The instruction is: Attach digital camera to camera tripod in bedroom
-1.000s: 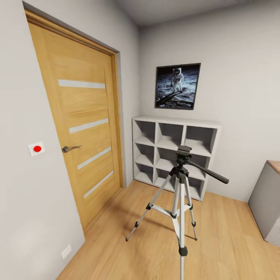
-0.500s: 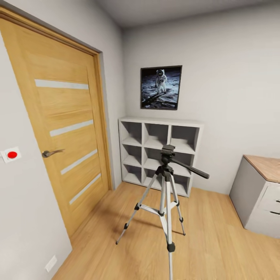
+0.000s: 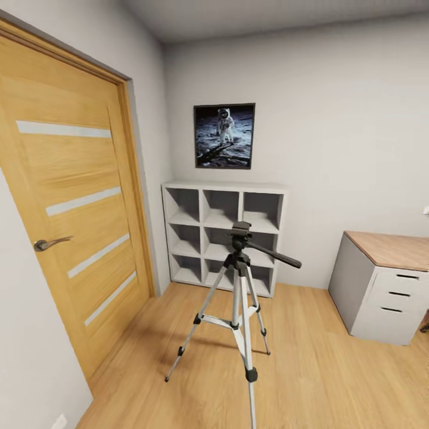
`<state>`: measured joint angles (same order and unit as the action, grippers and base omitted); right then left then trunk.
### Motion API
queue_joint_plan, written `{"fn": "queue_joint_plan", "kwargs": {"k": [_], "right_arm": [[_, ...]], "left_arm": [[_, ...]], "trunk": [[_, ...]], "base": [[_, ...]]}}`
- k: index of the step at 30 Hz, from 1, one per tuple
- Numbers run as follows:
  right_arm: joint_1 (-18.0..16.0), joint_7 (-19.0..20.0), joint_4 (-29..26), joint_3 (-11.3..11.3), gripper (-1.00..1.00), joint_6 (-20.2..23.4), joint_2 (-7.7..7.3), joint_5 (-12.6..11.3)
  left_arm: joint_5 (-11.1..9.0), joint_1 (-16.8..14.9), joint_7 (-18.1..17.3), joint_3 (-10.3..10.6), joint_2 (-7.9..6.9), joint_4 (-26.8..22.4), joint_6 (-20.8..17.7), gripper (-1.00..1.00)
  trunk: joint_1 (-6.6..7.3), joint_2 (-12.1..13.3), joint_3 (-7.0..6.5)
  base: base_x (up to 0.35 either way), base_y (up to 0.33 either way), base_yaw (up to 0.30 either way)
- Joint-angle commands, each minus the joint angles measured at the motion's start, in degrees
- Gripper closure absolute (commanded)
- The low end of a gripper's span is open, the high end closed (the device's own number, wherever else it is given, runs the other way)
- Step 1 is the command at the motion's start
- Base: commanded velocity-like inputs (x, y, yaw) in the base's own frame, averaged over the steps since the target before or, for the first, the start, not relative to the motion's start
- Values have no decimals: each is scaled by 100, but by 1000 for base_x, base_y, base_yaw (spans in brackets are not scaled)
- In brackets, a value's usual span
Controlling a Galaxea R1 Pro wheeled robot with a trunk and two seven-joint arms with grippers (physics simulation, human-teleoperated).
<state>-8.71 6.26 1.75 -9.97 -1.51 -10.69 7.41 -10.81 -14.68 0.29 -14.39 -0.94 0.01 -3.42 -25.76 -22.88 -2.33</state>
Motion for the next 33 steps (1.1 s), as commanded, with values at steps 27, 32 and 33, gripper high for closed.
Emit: {"fn": "queue_joint_plan", "kwargs": {"k": [27,32,33], "right_arm": [[-8,6,18,-49,-100,-16,-3,59],[-8,6,18,-49,-100,-16,-3,59],[-8,6,18,-49,-100,-16,-3,59]], "left_arm": [[-47,-1,-3,7,-2,-1,-27,100],[-49,0,-3,7,-2,-2,-27,100],[-50,0,-3,7,-3,-2,-27,100]], "trunk": [[-2,-4,-64],[-2,-4,-76],[-2,-4,-77]], "base": [[2,230,-240],[0,3,-238],[0,1,-178]]}}
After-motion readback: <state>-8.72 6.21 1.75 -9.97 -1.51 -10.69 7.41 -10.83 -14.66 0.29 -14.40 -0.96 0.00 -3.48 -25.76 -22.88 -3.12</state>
